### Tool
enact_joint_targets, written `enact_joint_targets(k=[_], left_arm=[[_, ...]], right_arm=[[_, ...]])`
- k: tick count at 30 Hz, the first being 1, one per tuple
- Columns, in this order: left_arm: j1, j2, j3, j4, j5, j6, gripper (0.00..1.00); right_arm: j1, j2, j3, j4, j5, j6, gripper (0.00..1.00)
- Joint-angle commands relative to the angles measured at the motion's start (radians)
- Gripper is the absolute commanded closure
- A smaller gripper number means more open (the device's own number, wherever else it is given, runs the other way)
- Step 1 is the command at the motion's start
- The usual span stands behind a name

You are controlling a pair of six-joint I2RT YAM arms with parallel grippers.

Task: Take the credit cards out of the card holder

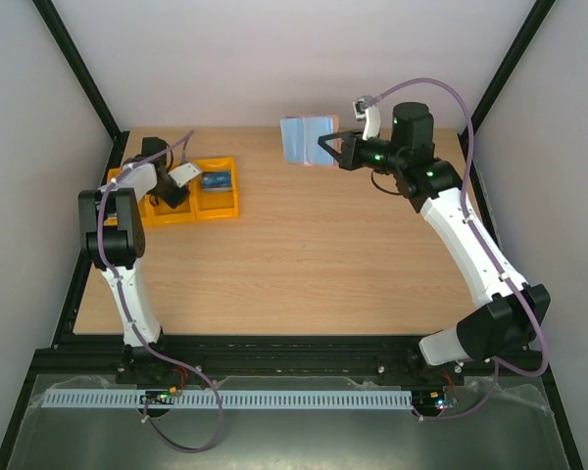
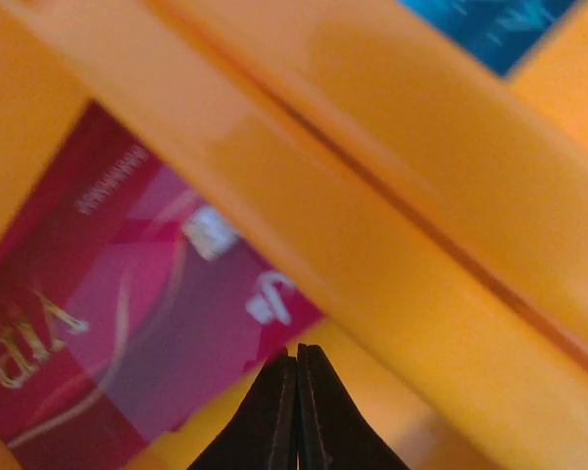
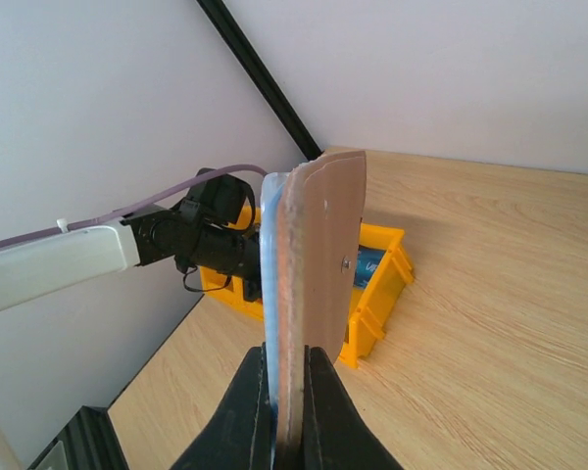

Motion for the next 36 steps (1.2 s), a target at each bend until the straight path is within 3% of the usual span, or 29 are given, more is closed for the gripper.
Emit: enact_joint_targets(k=[1,7,13,18,22,25,29,32,34,36], left_arm=[[0.017,0.026,0.057,0.094,0.017,-0.131,0.97],[0.024,0.007,0.029,0.176,0.06,-0.159,0.95],[0.042,-0.066,-0.03,0.102,0.15,-0.077,0.95],[0.079,-0.167,-0.05,0.003,0.291,-0.054,0.86],[0.089,-0.244,-0.052,-0.064,0.366,-0.089,0.71],[0.089,-0.293,-0.052,-0.082,0.405,-0.14,0.58],[0.067,-0.358,-0.045,-0.088,0.488,-0.299,0.46],[0.017,-0.412,-0.032,-0.193,0.733,-0.338,0.29],[-0.019,-0.48,-0.067,-0.215,0.96,-0.351,0.03],[-0.074,-0.559,-0.128,-0.173,1.125,-0.369,0.0]], right_arm=[[-0.003,-0.025,0.031,0.03,0.012,-0.011,0.98],[-0.003,-0.015,0.031,0.019,0.014,0.001,0.98],[-0.003,-0.02,0.026,-0.029,0.029,-0.007,0.98],[-0.003,-0.005,-0.018,-0.026,-0.002,0.048,0.98],[0.007,0.019,-0.09,0.036,-0.067,0.165,0.98],[0.039,0.047,-0.125,-0.012,-0.048,0.199,0.98],[0.093,0.065,-0.206,0.024,-0.102,0.268,0.98],[0.139,0.023,-0.247,0.175,-0.208,0.286,0.98],[0.156,-0.017,-0.249,0.245,-0.197,0.284,0.98],[0.158,-0.039,-0.248,0.261,-0.177,0.269,0.98]])
